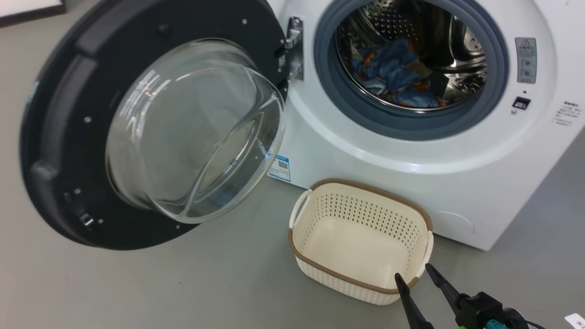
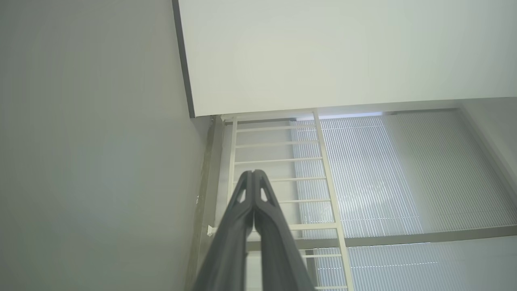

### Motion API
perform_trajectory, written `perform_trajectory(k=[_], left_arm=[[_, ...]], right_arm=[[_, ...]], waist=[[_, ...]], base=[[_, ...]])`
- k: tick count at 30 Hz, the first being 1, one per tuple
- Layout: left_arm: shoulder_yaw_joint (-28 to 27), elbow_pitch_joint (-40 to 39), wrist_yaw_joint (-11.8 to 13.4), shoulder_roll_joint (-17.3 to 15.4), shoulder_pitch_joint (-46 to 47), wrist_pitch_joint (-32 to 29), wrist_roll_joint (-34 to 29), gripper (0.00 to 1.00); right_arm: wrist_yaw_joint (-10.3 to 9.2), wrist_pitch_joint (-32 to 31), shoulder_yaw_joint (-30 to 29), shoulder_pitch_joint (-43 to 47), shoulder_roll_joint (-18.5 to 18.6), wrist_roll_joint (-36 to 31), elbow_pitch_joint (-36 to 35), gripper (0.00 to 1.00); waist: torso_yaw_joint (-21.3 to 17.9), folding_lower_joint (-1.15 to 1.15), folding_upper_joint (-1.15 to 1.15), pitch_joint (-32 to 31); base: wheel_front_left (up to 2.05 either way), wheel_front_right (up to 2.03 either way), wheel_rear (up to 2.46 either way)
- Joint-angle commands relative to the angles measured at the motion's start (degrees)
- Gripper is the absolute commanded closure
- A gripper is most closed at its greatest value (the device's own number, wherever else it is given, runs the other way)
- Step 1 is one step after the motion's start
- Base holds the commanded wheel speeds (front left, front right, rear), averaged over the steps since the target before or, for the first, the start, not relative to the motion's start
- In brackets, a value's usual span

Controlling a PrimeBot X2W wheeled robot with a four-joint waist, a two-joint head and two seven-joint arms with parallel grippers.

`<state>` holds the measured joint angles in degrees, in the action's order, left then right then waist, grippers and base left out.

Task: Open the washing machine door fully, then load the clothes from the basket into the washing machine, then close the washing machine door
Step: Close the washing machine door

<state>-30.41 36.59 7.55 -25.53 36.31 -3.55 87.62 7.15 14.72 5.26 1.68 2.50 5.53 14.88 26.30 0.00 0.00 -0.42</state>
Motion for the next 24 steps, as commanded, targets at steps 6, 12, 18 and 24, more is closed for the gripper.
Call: perform_trajectory(k=[6, 12, 18, 24], left_arm=[[-1.4, 3.3, -2.5, -4.2, 4.0, -2.2, 1.5, 1.00], [-1.7, 7.2, -3.9, -3.1, 5.8, -4.4, 3.4, 1.00], [-1.1, 9.8, -5.8, -1.7, 7.4, -11.5, 6.4, 1.00], [-0.2, 12.1, -7.5, -0.3, 7.2, -18.9, 8.6, 1.00]], right_arm=[[0.34, 0.3, 0.9, -0.9, 0.6, -2.3, -1.0, 0.00], [0.34, 0.3, 0.8, -1.2, 1.6, -2.6, -1.1, 0.00], [0.34, 0.3, 0.6, -1.9, 2.3, -2.4, -1.1, 0.00], [0.34, 0.3, 0.5, -2.2, 2.8, -2.3, -0.9, 0.00]], waist=[[-2.9, 0.00, 0.00, 3.5], [-3.4, 0.00, 0.00, 4.6], [-3.6, 0.00, 0.00, 5.4], [-3.8, 0.00, 0.00, 5.7]], base=[[0.00, 0.00, 0.00], [0.00, 0.00, 0.00], [0.00, 0.00, 0.00], [0.00, 0.00, 0.00]])
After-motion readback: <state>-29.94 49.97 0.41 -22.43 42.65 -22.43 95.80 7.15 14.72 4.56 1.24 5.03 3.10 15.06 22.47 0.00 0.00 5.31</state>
